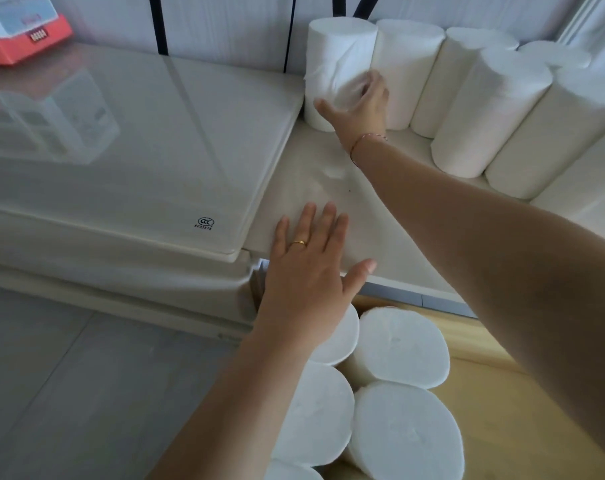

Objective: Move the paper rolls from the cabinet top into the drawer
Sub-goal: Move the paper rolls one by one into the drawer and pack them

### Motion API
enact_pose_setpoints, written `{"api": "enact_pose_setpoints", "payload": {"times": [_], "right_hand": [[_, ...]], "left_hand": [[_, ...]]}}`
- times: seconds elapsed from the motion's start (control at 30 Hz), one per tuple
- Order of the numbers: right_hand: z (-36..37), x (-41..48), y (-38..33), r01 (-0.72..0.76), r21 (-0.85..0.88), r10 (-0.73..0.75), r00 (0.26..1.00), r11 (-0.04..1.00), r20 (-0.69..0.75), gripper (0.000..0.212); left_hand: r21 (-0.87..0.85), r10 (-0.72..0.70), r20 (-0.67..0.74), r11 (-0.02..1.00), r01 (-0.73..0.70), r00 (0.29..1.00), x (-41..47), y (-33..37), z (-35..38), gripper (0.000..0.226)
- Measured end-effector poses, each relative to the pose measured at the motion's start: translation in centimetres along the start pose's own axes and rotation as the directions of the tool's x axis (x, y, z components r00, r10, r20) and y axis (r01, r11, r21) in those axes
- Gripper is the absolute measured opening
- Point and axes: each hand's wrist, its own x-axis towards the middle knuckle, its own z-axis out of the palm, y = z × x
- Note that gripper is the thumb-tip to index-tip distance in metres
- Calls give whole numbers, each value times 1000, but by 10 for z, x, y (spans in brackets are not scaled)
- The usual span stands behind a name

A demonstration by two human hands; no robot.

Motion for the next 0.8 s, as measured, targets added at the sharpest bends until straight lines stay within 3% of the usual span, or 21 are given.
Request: {"api": "enact_pose_setpoints", "payload": {"times": [0.3,0.67,0.8], "right_hand": [[31,17,-6,-81,-21,76,981,997,-181,105],[22,22,-7,-154,24,156,977,988,-147,90],[17,17,-16,-69,-24,59,955,997,-291,92]], "left_hand": [[-33,-7,-5,999,7,1000,-1,2,-1,75],[-36,-9,-17,999,8,1000,0,2,-1,71],[-38,-5,-20,999,4,1000,0,1,0,72]]}}
